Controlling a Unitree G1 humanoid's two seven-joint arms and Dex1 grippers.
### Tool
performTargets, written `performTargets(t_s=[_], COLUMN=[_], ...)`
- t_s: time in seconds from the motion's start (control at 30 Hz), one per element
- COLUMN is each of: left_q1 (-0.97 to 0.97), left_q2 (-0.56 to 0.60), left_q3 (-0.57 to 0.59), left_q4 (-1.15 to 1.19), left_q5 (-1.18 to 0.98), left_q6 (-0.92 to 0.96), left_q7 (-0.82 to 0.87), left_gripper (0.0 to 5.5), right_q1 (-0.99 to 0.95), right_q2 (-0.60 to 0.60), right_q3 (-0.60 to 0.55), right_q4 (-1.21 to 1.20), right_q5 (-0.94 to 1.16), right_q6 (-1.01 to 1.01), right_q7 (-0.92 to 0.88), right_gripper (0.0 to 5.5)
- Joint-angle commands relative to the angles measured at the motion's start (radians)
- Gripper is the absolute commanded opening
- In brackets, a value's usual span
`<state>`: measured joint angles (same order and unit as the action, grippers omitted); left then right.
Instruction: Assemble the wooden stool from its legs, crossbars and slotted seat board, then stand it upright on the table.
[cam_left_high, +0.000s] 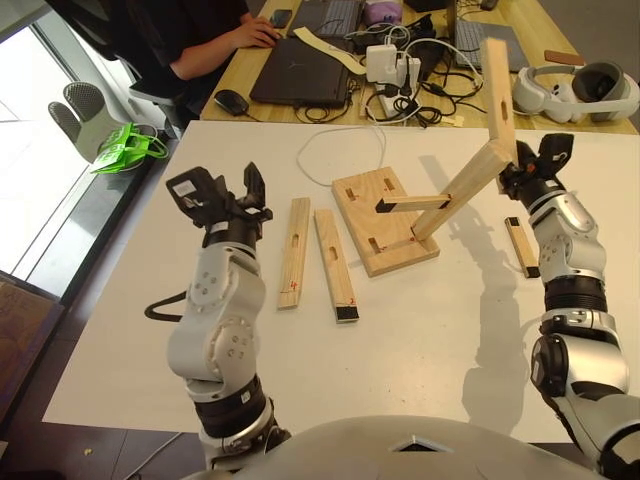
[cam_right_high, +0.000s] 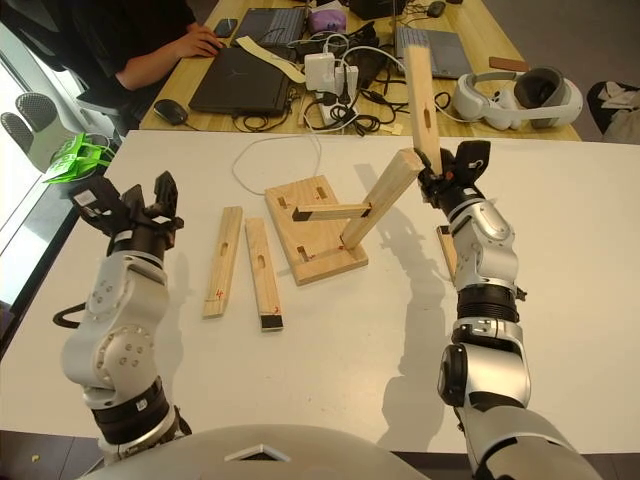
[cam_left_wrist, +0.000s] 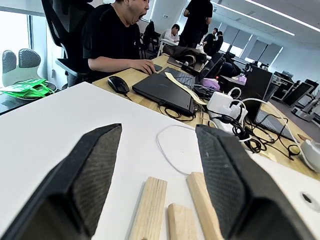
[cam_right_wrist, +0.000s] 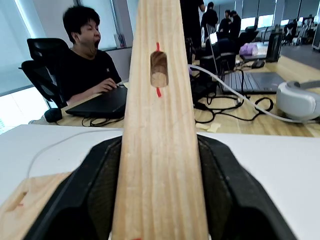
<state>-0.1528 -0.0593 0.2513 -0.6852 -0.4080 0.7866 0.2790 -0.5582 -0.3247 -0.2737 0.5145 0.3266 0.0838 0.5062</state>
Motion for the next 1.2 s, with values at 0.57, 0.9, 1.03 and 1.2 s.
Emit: performTargets(t_s=[0.57,0.9,1.03,1.2], left_q1=[-1.068,-0.951,-0.827,-0.746], left_q2=[0.304,0.372,0.456,0.559], left_q3=[0.335,0.139,0.04,-0.04], left_q4=[0.527,0.492,0.406,0.341], left_q5=[-0.867,-1.394,-1.548,-1.552], left_q6=[0.619,0.418,0.282,0.196], left_q7=[0.044,0.326,0.391,0.363], left_gripper=[2.73,2.73,2.73,2.73], right_q1=[-0.192,0.036,0.056,0.057], right_q2=[-0.038,0.02,0.073,0.093], right_q3=[0.073,0.266,0.255,0.238], right_q4=[-0.887,-1.112,-1.106,-1.108], right_q5=[0.345,0.246,0.24,0.286], right_q6=[0.36,0.399,0.384,0.43], right_q7=[-0.113,-0.212,-0.254,-0.273], right_gripper=[2.05,2.05,2.05,2.05])
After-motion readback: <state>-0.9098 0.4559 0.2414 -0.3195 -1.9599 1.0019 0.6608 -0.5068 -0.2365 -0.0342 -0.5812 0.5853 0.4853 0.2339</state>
